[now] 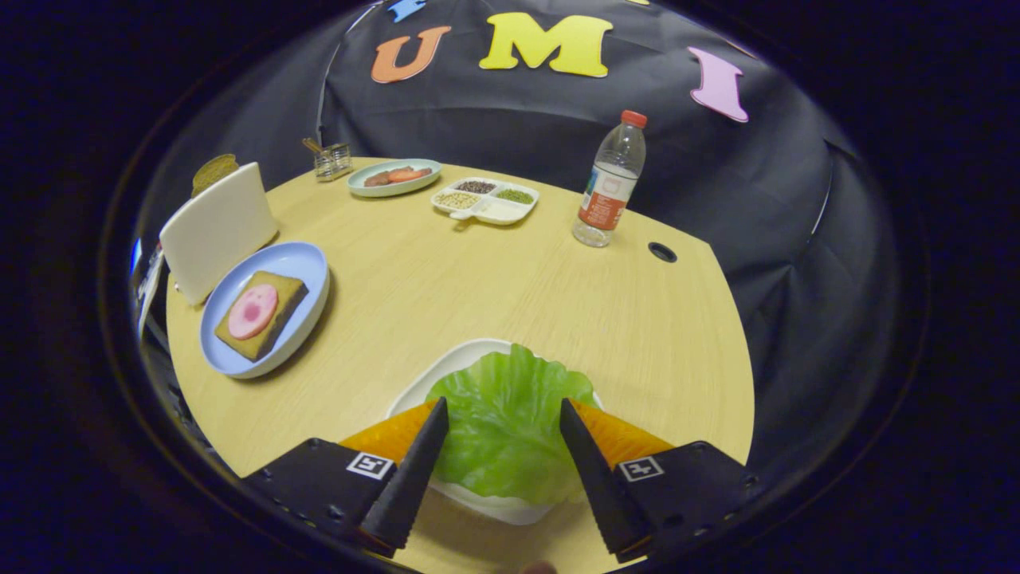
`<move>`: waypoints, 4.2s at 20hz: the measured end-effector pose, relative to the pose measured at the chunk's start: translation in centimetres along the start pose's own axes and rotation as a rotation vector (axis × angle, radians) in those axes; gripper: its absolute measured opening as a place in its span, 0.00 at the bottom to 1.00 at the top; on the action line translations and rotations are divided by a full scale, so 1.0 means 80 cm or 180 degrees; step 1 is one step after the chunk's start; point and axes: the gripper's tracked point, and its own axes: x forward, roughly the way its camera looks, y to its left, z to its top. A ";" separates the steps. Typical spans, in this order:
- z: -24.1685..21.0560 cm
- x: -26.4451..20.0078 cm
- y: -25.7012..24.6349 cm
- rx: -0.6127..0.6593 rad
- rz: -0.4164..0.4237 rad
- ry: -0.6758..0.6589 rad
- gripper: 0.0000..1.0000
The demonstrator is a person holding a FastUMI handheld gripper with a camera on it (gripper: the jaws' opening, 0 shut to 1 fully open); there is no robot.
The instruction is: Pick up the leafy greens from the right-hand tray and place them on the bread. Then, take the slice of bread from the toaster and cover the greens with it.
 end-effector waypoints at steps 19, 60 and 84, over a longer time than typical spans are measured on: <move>0.015 -0.017 0.011 0.0386 0.0427 -0.0188 0.00; 0.067 0.059 0.135 -0.0163 0.0693 0.0284 0.05; 0.165 -0.071 0.350 -0.0553 0.1881 -0.0264 0.01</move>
